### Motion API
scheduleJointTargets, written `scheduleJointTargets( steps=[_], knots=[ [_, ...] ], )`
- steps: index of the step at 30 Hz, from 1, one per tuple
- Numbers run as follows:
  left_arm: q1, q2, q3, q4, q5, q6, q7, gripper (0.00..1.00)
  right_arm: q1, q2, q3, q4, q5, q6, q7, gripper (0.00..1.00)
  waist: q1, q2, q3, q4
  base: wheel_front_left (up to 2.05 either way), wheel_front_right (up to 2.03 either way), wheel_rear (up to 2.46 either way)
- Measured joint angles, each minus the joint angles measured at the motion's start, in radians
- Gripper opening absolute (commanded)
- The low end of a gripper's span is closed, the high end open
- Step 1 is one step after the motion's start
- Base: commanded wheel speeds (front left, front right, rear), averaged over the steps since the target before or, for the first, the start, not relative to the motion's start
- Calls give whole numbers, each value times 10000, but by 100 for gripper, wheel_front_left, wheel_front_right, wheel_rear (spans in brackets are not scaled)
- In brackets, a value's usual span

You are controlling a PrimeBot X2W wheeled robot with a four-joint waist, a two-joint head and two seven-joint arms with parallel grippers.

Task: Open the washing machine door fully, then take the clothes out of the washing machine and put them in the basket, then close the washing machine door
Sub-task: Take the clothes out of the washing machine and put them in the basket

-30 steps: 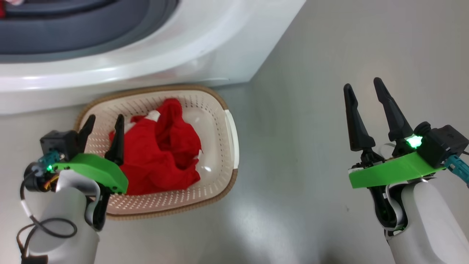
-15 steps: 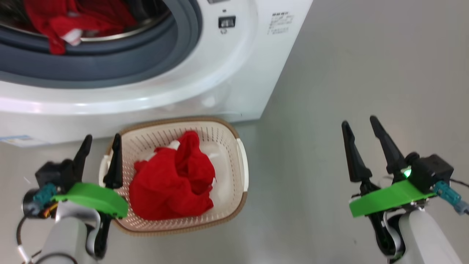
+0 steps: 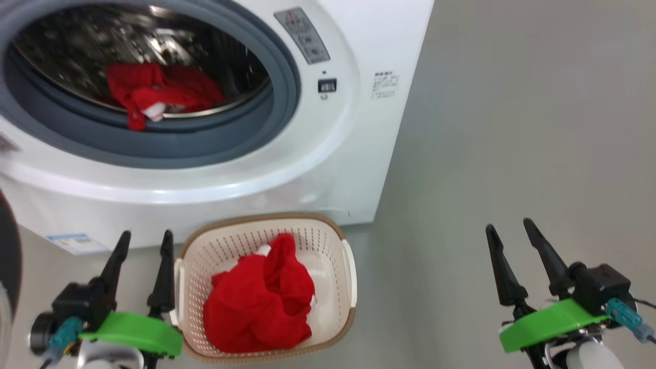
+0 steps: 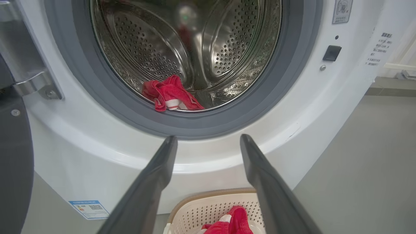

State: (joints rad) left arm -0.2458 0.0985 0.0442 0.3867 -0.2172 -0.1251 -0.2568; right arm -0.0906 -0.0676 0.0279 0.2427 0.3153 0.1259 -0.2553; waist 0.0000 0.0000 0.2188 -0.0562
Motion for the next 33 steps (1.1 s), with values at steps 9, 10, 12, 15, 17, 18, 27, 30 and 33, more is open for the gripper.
scheduleJointTargets(
  steps=[9, 10, 12, 15, 17, 18, 27, 30, 33],
  knots=[
    [1225, -69, 560, -1394, 245, 0, 0, 100, 591, -73, -119, -167, 23, 0, 0, 100, 0, 0, -785, 90, 0, 0, 0],
    [1358, -88, 612, -1528, 245, 0, 0, 100, 655, -75, -142, -196, 23, 0, 0, 100, 0, 0, -820, 97, 0, 0, 0],
    [1661, -128, 727, -1814, 244, 0, 0, 100, 769, -69, -163, -244, 23, 0, 0, 100, 0, 0, -883, 105, 0, 0, 0],
    [2094, -153, 834, -2142, 244, 0, 0, 100, 968, -63, -201, -336, 23, 0, 0, 100, 0, 0, -951, 108, 0, 0, 0],
    [2340, -180, 907, -2366, 245, 0, 0, 100, 1083, -59, -213, -360, 23, 0, 0, 100, 0, 0, -990, 106, 0, 0, 0],
    [2340, -180, 907, -2366, 245, 0, 0, 100, 1083, -59, -213, -360, 23, 0, 0, 100, 0, 0, -990, 106, 0, 0, 0],
    [3183, -311, 1112, -3068, 313, 0, 0, 100, 1327, -36, -324, -443, 23, 0, 0, 100, 0, 0, -1079, 93, 0, 0, 0],
    [3278, -347, 1120, -3143, 313, 0, 0, 100, 1329, -17, -359, -460, 23, 0, 0, 100, 0, 0, -1086, 108, 0, 0, 0],
    [3285, -382, 1120, -3160, 313, 0, 0, 100, 1329, -10, -378, -481, 23, 0, 0, 100, 0, 0, -1071, 123, 0, 0, 0]
  ],
)
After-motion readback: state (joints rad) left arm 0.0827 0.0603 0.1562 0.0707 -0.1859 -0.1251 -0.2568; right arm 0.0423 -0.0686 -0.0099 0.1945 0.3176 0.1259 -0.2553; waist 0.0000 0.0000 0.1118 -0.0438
